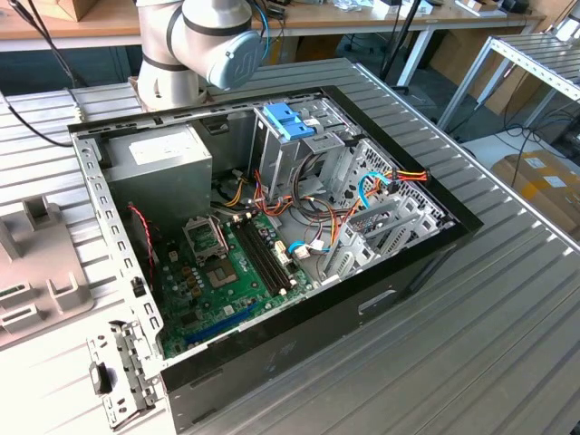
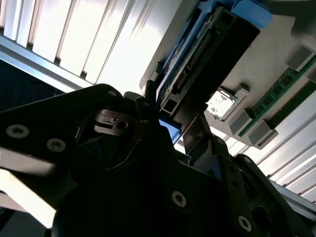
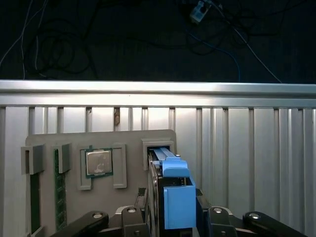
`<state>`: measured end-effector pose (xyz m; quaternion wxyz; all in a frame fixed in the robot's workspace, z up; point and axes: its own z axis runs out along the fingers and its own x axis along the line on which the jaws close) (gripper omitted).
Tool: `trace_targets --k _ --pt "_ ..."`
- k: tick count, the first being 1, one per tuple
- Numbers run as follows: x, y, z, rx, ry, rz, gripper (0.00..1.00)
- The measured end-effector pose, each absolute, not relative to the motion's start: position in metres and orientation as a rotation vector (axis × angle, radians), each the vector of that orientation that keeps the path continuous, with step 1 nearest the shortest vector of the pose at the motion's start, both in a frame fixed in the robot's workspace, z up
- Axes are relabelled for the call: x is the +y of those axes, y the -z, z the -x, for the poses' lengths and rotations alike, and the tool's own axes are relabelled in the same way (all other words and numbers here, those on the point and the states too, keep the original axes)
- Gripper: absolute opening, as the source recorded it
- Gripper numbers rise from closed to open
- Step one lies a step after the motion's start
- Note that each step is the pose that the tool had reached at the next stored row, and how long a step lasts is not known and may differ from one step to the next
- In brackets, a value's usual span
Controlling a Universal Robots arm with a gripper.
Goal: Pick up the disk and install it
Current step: 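Pick up the disk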
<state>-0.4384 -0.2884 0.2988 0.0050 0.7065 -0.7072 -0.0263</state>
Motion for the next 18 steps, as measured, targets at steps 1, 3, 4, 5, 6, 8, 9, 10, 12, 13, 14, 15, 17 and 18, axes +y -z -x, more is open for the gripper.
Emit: trace_targets --k 1,3,4,5,6,8,9,10,12,13,14,15,17,18 --pt "-0.2885 -0.2979 0.4386 -2.215 0.082 -2.213 0.48" --pt "-0.2884 -0.2966 0.4387 -2.215 0.082 -2.213 0.48" --pt "-0.2884 -0.2958 0.4388 -2.215 0.082 -2.213 0.48" --pt "-0.2884 -0.2946 0.4389 -2.215 0.082 -2.213 0.48" --pt "-0.2884 -0.2937 0.4389 -2.215 0.082 -2.213 0.48" --pt "-0.2885 -0.2934 0.4389 -2.214 0.083 -2.212 0.48" --pt "-0.2885 -0.2934 0.4389 -2.214 0.083 -2.212 0.48" --pt "-0.2884 -0.2933 0.4389 -2.215 0.083 -2.212 0.48" --pt "-0.2884 -0.2932 0.4389 -2.215 0.083 -2.213 0.48" --pt "-0.2884 -0.2932 0.4389 -2.215 0.083 -2.213 0.48" --pt "-0.2884 -0.2932 0.4389 -2.215 0.083 -2.213 0.48" --pt "-0.2884 -0.2932 0.4389 -2.215 0.083 -2.213 0.48" --pt "-0.2884 -0.2932 0.4389 -2.215 0.082 -2.213 0.47" --pt "-0.2884 -0.2932 0.4389 -2.215 0.083 -2.213 0.40"
